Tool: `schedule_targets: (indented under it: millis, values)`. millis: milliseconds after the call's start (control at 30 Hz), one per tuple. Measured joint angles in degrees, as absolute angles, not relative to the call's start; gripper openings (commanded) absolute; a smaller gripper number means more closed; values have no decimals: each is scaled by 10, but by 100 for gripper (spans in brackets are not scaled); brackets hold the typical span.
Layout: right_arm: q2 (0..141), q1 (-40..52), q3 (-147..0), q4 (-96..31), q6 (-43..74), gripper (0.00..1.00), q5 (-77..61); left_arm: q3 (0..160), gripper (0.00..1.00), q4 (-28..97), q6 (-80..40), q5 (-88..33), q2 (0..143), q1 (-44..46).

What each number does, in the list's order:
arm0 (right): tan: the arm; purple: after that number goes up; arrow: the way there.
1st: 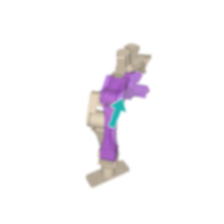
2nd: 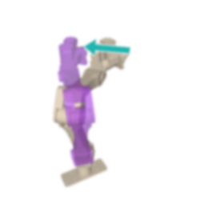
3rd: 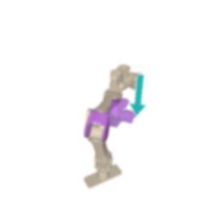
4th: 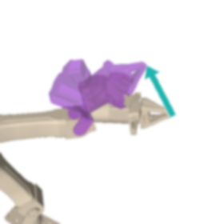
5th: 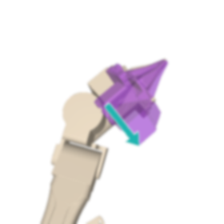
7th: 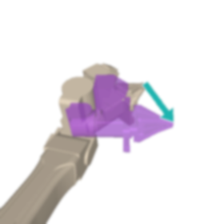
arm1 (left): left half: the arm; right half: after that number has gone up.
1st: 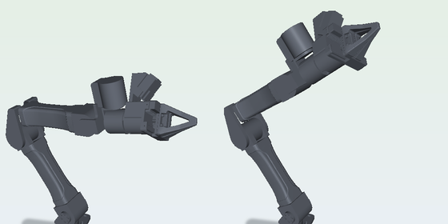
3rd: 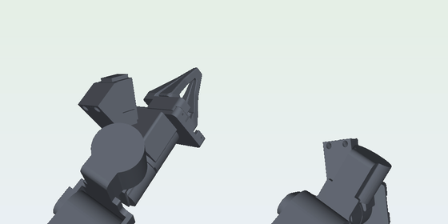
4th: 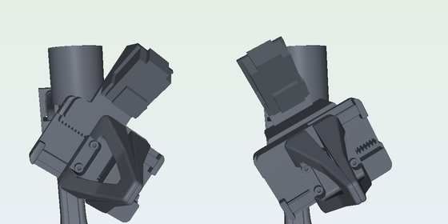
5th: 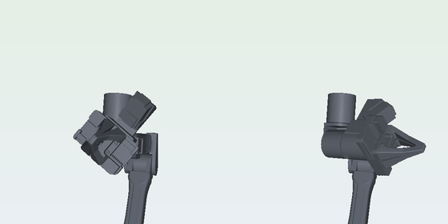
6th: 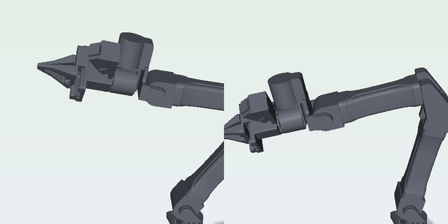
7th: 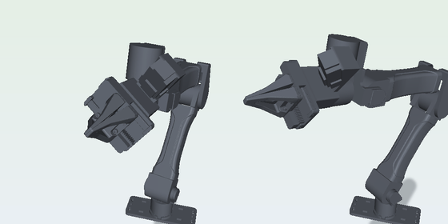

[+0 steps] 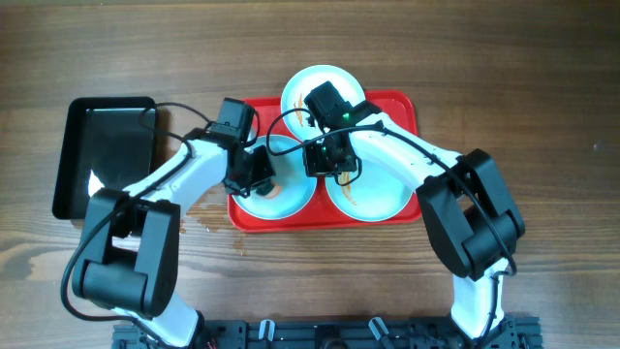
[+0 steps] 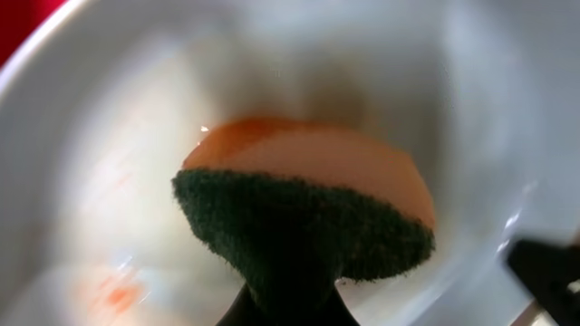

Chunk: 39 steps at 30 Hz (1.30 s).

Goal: Clean dirty plates on tray and stack at the side
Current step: 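Keep scrubbing the plate with the sponge while the right gripper holds it, then wipe the plate's inner surface with the sponge in circular strokes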

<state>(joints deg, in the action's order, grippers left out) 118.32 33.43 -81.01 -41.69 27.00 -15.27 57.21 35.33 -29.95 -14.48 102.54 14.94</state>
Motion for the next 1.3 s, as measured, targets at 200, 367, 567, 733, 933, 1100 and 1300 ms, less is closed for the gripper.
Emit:
schedule_targets:
  millis: [200,367,567,733,933,1100,1300]
  values:
    - [1183,334,-810,-417,270,4,-154,574,4,419,-299,-150,1023,126]
    - [1183,334,-810,-417,270,4,-154,574,4,442,-299,-149,1020,117]
    - [1183,334,-810,-417,270,5,-154,563,4,446,-299,-135,999,117]
    - [1183,334,-810,-416,270,4,-154,561,4,443,-299,-136,975,117]
    - [1183,334,-810,-415,270,4,-154,558,4,423,-299,-138,975,117]
    - [1183,334,-810,-415,270,4,-154,558,4,432,-300,-138,975,119]
    - [1183,334,-810,-415,270,4,-154,557,4,447,-300,-138,975,134]
